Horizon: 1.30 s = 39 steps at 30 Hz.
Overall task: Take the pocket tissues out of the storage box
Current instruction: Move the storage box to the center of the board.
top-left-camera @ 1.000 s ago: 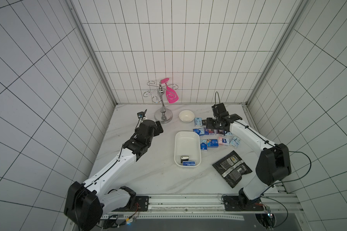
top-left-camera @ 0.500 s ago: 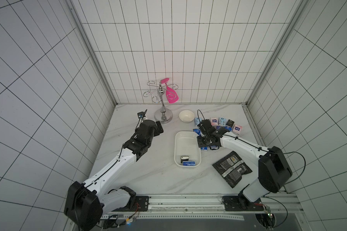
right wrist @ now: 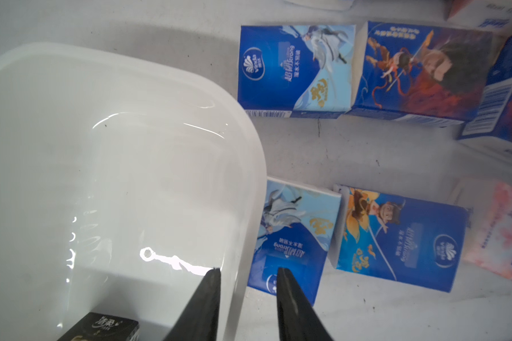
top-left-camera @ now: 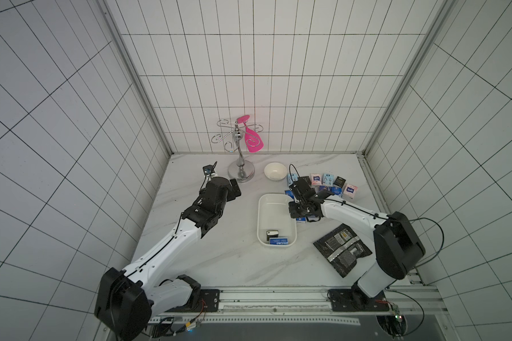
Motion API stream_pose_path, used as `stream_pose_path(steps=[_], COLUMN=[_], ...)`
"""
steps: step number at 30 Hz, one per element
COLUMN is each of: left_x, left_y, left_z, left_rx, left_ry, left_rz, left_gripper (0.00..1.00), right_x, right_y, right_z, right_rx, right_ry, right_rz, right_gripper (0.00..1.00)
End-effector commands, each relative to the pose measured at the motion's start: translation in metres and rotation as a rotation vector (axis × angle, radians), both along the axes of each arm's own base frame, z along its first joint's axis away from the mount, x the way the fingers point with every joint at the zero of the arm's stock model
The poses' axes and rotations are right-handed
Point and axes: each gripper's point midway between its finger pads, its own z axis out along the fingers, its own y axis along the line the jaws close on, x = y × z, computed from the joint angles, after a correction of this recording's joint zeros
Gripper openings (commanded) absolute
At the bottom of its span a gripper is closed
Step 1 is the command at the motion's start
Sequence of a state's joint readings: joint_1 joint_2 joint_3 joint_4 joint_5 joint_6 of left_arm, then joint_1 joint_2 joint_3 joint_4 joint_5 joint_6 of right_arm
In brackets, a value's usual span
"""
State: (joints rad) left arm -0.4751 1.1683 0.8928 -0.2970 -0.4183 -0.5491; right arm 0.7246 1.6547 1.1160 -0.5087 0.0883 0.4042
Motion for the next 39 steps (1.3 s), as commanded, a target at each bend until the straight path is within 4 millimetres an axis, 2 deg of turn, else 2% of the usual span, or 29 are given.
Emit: stream_pose_path(steps=[1, 4, 15, 21, 26, 32, 39], left_x=[0.000, 0.000, -0.001, -0.001, 0.000, 0.000, 0.001], left_y=[-0.001, -0.001, 0.001, 0.000, -0.002, 0.000, 0.000], left_z=[0.011, 0.010, 0.008, 0.005, 0.003, 0.005, 0.003], left_rx=[-0.001, -0.003, -0.001, -0.001, -0.006, 0.000, 0.001], left_ry=[-0.021, -0.021, -0.020, -0.014, -0.010, -0.014, -0.011], left_rz=[-0.004, -0.003, 0.001, 0.001, -0.002, 0.002, 0.003], left_gripper=[0.99, 0.99, 0.99, 0.99, 0.99, 0.98, 0.99], right_x=[-0.008, -0.008, -0.020, -0.028, -0.038, -0.036, -0.033], right_y=[0.005, 0.016, 0.085, 0.108, 0.128, 0.122, 0.096], right_z=[-0.013, -0.010, -0.016, -0.009, -0.007, 0.000, 0.046], right_rx=[-0.001, -0.014, -0.016, 0.013, 0.105, 0.088, 0.048], right_ry=[0.026, 0.003, -0.003, -0.008, 0.036, 0.006, -0.133], right_rz=[0.007, 0.027, 0.148, 0.192, 0.237, 0.236, 0.259], right_gripper=[0.28, 0.27, 0.28, 0.30, 0.32, 0.39, 0.48])
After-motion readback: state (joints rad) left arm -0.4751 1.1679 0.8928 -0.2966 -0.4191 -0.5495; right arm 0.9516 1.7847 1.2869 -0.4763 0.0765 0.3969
